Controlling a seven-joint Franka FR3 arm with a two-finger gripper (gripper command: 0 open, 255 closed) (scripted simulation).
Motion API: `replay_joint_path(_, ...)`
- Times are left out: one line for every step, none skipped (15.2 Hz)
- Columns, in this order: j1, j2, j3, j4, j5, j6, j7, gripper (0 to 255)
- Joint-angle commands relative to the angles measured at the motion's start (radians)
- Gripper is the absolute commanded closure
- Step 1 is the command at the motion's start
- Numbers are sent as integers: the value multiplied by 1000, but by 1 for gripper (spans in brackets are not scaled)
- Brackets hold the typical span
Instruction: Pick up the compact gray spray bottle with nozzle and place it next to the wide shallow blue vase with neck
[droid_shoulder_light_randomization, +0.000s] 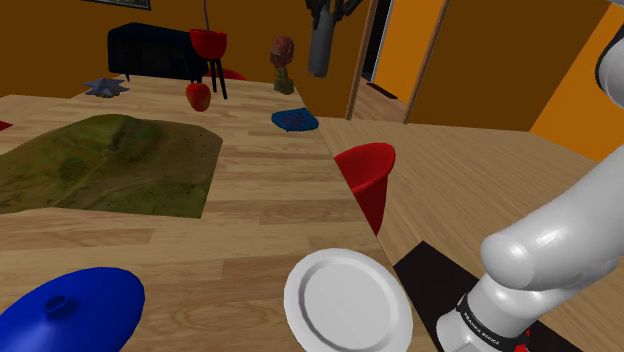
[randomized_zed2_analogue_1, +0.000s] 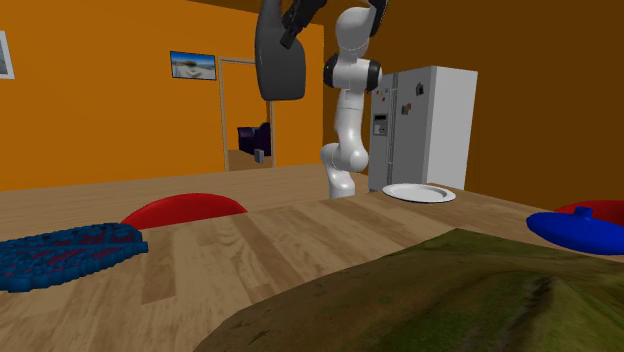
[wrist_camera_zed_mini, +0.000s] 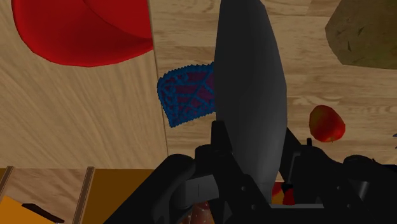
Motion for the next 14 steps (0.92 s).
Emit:
replay_joint_path(1,28,18,57,-24,-40,3,255)
replay_joint_path(2,44,28,85,-38,-59,6,255)
replay_joint_path(5,61,38,115,-54,-79,9,255)
replay_joint_path(9,80,50,146,-72,-100,12,255)
replay_joint_path(14,99,62,178,-91,-122,16,255)
replay_joint_path(21,121,75,212,-114,-146,20,255)
replay_joint_path(31,144,88,248,-139,-170,25,255)
replay_joint_path(40,161,96,273,-158,-188,28,255)
replay_joint_path(34,121,87,226,-123,-168,36,255)
replay_joint_path(30,83,82,182,-92,-151,45,255)
replay_joint_path(29,49,76,143,-64,-136,54,255)
replay_joint_path(32,17,72,107,-41,-123,64,255)
replay_joint_path(37,-12,68,73,-20,-112,75,255)
replay_joint_path(46,-38,64,43,-3,-103,87,255)
